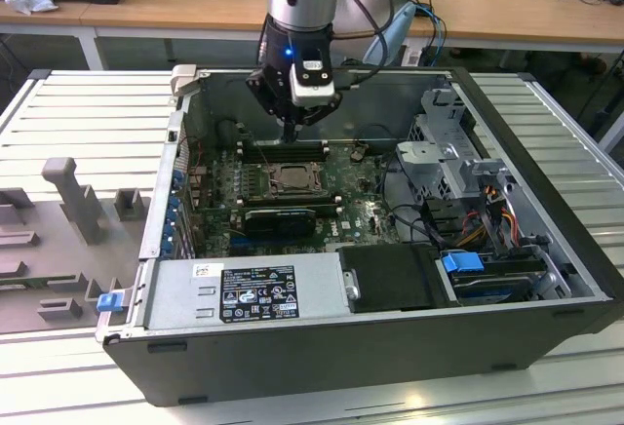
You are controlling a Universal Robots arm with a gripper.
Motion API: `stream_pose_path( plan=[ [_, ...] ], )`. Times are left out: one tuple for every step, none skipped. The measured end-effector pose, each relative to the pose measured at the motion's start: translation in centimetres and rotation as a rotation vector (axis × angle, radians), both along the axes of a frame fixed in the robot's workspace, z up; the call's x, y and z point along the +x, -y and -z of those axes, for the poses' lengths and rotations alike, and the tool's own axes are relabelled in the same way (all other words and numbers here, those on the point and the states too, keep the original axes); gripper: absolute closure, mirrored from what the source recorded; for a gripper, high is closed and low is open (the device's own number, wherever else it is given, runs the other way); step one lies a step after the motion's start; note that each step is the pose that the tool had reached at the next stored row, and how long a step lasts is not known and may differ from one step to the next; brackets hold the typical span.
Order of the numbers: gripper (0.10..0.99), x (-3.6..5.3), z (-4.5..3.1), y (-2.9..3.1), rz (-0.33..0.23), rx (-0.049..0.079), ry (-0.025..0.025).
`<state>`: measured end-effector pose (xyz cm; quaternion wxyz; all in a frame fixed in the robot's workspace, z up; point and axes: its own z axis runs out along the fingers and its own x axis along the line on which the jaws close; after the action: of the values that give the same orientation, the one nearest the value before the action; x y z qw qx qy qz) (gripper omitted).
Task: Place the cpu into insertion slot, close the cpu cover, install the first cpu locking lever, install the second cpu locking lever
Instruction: 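Install the first cpu locking lever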
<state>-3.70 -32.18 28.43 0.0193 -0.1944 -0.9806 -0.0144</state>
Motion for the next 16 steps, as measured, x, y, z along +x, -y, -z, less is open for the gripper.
stream_pose_path(
  plan=[
    [0.98, 0.0, 0.0, 0.0, -0.021, 0.0, 0.0001],
    [0.98, 0.0, 0.0, 0.0, -0.041, 0.0, 0.0],
    [0.98, 0.0, 0.0, 0.0, -0.073, 0.0, 0.0],
    [0.98, 0.0, 0.0, 0.0, -0.105, 0.0, 0.0],
    [0.98, 0.0, 0.0, 0.0, -0.126, 0.0, 0.0001],
    [0.98, 0.0, 0.01, 0.0, -0.152, 0.0, 0.0002],
    [0.98, 0.0, 0.01, 0.0, -0.18, 0.0, 0.0007],
    [0.98, 0.01, 0.01, 0.0, -0.196, 0.0, 0.0015],
    [0.98, 0.0, 0.03, 0.0, -0.225, 0.0, 0.0039],
    [0.98, 0.0, 0.05, 0.0, -0.245, -0.001, 0.0099],
    [0.98, 0.0, 0.07, 0.0, -0.253, -0.002, 0.0142],
    [0.98, 0.0, 0.11, 0.0, -0.26, -0.002, 0.0213],
    [0.98, 0.0, 0.13, -0.01, -0.265, -0.003, 0.0272],
    [0.98, 0.0, 0.17, 0.0, -0.273, -0.004, 0.0344],
    [0.98, -0.01, 0.19, 0.01, -0.281, -0.001, 0.0367],
    [0.98, -0.02, 0.2, 0.01, -0.286, 0.007, 0.038]
  ],
)
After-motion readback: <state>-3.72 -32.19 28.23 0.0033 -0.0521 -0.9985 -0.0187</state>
